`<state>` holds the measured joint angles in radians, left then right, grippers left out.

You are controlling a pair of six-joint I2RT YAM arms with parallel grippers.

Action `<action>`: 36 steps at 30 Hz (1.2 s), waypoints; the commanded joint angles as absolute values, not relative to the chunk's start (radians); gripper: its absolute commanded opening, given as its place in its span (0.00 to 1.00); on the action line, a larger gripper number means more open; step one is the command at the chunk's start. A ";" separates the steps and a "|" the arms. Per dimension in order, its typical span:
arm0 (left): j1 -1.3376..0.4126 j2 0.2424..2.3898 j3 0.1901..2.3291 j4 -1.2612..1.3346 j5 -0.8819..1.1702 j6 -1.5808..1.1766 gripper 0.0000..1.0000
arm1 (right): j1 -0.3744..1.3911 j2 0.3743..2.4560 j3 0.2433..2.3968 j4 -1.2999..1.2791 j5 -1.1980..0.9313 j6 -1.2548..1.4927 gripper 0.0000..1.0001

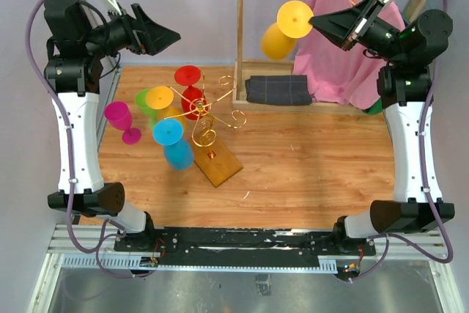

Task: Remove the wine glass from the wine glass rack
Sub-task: Place the wine glass at the center of the board.

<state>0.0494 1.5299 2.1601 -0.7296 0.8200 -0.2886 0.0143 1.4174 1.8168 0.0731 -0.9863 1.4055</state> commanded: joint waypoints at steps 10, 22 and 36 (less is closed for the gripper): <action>-0.103 1.496 2.039 -0.240 0.974 -0.701 0.97 | 0.196 1.454 1.949 0.411 -0.926 1.571 0.01; -0.120 1.455 1.834 0.061 1.014 -0.922 0.98 | 0.292 1.461 1.920 0.617 -0.865 1.622 0.01; -0.120 1.389 1.728 0.474 1.042 -1.124 0.99 | 0.293 1.506 1.890 0.944 -0.855 1.769 0.01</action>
<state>-0.1146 1.4178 1.7008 0.3386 1.0286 -1.0695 0.2817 1.5028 1.9011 0.7918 -0.8848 1.7115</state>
